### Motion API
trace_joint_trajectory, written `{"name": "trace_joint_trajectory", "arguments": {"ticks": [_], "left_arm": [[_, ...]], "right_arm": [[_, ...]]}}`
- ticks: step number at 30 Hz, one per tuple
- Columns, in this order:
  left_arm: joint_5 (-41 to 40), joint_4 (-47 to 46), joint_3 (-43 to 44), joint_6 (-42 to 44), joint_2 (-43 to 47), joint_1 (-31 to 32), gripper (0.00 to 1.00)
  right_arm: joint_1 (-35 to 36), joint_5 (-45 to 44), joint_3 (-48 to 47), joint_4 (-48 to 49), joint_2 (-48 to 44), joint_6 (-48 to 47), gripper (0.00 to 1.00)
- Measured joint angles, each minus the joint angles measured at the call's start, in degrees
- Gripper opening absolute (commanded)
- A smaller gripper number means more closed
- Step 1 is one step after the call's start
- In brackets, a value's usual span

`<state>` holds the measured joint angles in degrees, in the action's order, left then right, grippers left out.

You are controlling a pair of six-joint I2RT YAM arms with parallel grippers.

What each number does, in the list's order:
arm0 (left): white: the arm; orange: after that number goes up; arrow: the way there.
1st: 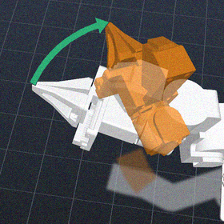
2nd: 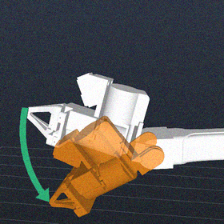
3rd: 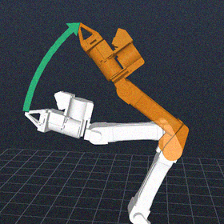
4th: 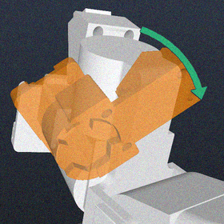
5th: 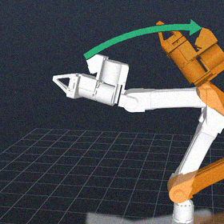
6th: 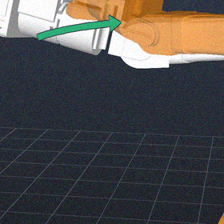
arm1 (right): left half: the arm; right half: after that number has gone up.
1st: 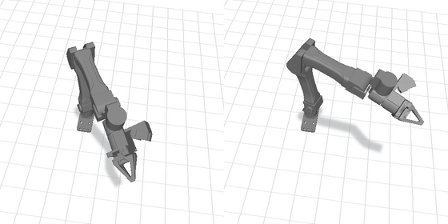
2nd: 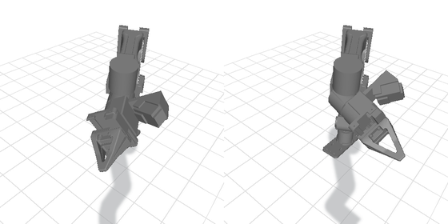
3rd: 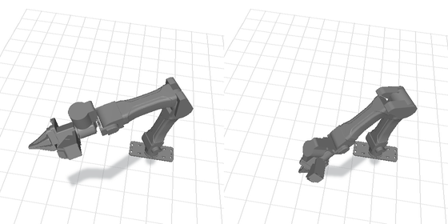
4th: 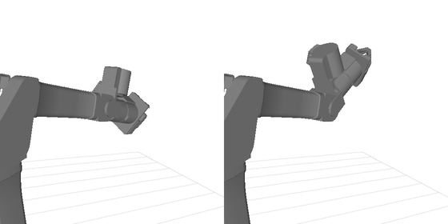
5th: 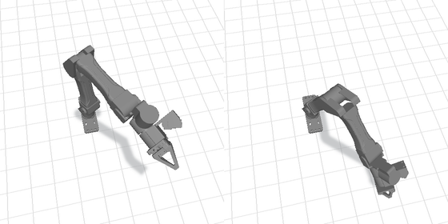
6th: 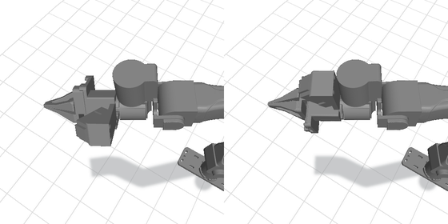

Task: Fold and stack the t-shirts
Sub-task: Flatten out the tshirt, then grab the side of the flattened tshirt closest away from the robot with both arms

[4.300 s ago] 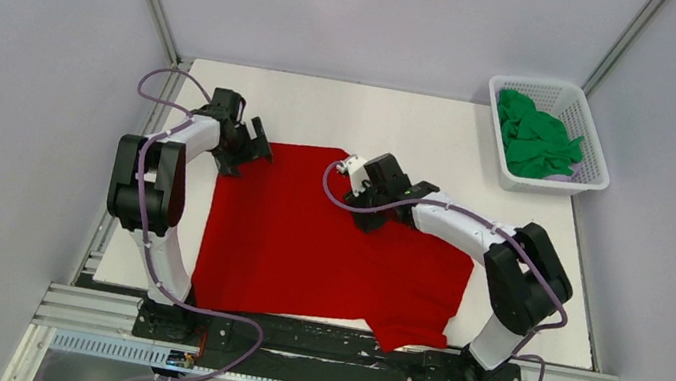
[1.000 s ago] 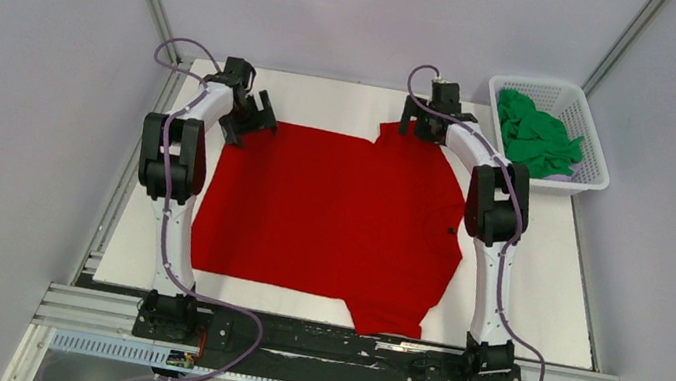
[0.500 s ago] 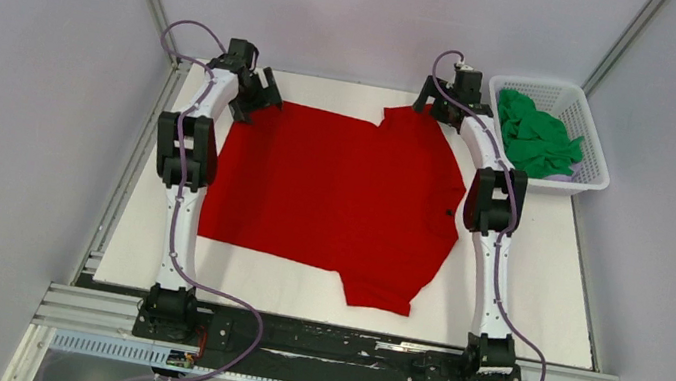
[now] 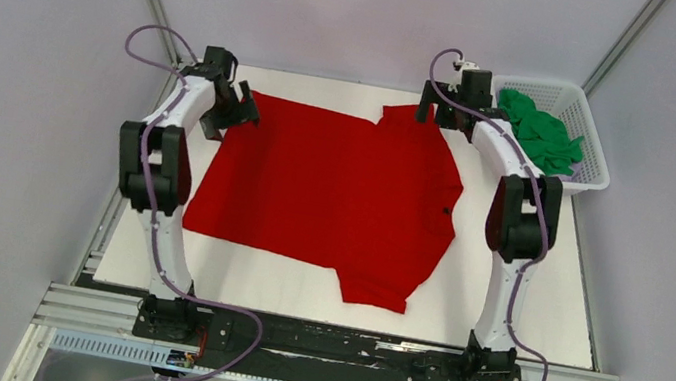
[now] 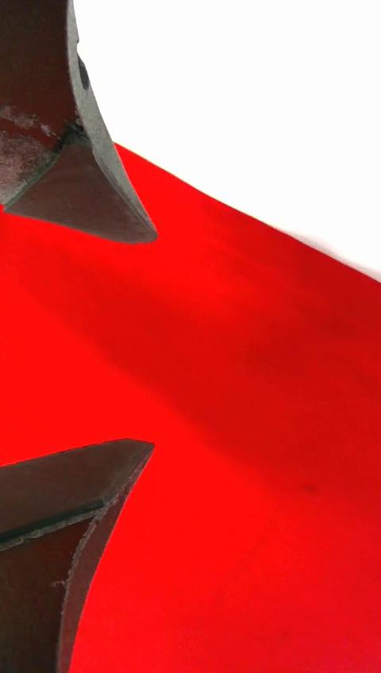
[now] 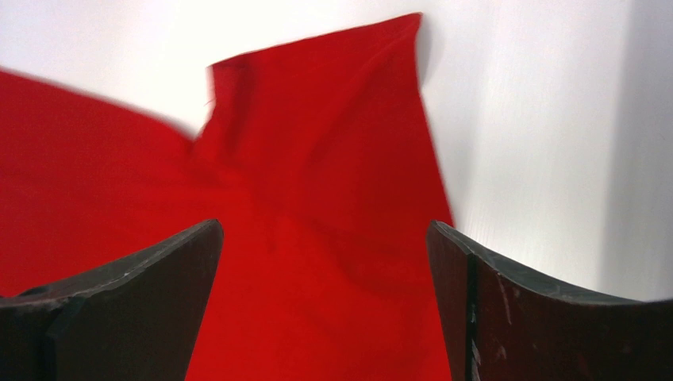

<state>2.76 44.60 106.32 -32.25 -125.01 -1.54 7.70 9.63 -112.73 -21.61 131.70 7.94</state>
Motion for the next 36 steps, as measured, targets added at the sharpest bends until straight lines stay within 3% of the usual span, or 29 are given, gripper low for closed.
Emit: {"name": "trace_joint_trajectory", "arguments": {"ticks": [7, 11, 16, 22, 33, 36], "left_arm": [[-9.4, -1.2, -31.5, -3.3, 34.3, -0.1, 1.00], [-13.6, -0.1, -47.5, -7.3, 46.4, -0.7, 0.98], [-14.5, 0.3, -61.1, -12.1, 50.1, -3.3, 0.87], [-14.8, -4.0, -66.6, -17.0, 51.1, -5.3, 0.76], [-13.8, -11.5, -66.9, -21.5, 46.8, -6.5, 0.34], [-13.8, -12.7, -67.1, -21.8, 46.7, -6.5, 0.16]], "right_arm": [[11.5, -10.8, 28.1, 4.1, -29.6, 0.1, 1.00], [19.5, -13.2, 40.0, 2.9, -37.9, 2.3, 0.99], [22.4, -11.3, 51.4, -1.4, -45.0, 6.1, 0.97], [24.0, -7.5, 59.8, -4.5, -53.9, 8.1, 0.93], [30.1, -4.8, 62.2, -13.4, -58.8, 9.1, 0.92], [31.0, -4.6, 62.2, -15.9, -58.8, 9.5, 0.91]]}}
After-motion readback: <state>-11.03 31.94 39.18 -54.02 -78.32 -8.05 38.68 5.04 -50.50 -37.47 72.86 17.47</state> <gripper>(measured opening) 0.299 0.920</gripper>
